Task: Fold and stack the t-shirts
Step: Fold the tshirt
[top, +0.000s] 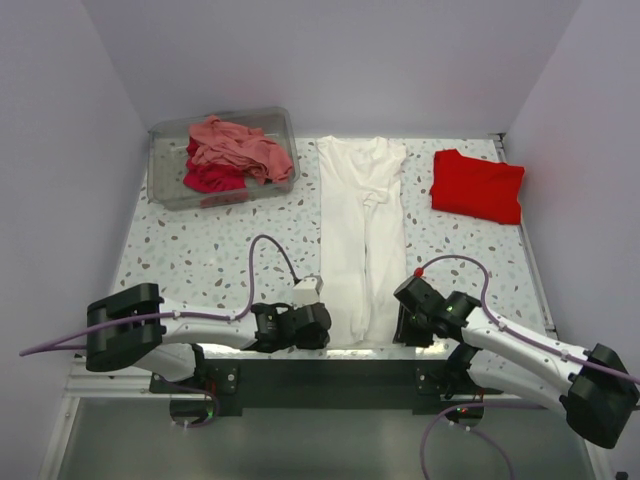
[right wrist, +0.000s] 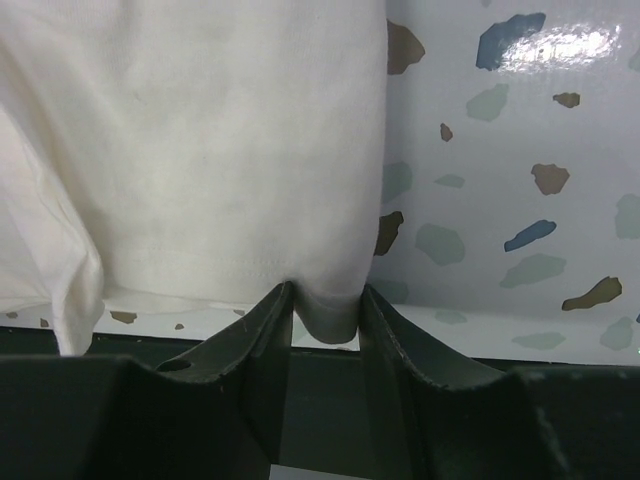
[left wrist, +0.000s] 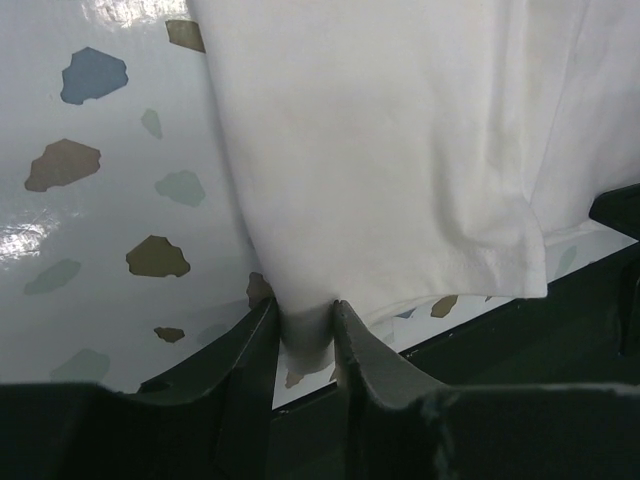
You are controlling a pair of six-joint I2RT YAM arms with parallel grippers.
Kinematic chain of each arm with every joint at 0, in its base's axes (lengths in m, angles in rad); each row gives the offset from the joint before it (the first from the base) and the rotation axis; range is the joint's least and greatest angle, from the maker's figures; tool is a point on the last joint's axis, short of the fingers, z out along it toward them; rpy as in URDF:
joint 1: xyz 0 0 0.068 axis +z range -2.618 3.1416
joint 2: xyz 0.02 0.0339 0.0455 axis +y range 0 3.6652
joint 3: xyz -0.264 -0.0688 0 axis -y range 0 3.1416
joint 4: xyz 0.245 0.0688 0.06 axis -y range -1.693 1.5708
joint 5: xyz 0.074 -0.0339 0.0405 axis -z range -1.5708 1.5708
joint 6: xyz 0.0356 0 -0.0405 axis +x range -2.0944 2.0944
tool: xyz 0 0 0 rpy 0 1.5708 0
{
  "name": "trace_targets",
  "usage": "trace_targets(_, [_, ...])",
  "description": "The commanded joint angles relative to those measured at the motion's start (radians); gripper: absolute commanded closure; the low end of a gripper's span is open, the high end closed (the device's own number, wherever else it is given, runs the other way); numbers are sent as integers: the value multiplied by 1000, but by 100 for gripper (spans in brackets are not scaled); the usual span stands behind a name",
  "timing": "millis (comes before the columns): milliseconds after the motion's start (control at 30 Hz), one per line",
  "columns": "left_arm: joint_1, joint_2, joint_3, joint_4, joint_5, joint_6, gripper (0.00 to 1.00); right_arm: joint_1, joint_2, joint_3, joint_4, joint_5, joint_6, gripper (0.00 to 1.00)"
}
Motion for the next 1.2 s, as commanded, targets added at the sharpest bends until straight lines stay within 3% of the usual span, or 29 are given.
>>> trace_targets(0, [-16,29,-29,-137,35,-28,68,9,11,4,28,6,20,65])
trace_targets(167, [-21,26,-34,-143,30,-37,77,12,10,4,29,7,18,69])
trace_targets(233, [-21,29,-29,-143,27,-34,89,11,13,7,31,6,15,75])
trace_targets(367, [-21,20,-23,-145,21,-29,100,12,8,22,25,6,15,100])
trace_targets(600, [-11,-30,49,-181,-54,0,100,11,5,106,-26,45,0,100])
trace_targets(733, [68,-15,70,-114,-22,79,100,11,40,166,1,74,-25,100])
trace_targets(1000, [222,22,178,-49,22,282,100,8,289,336,92,168,-114,100])
trace_targets(1167, [295,97,257,-39,70,363,100,-20,357,418,101,206,-173,100])
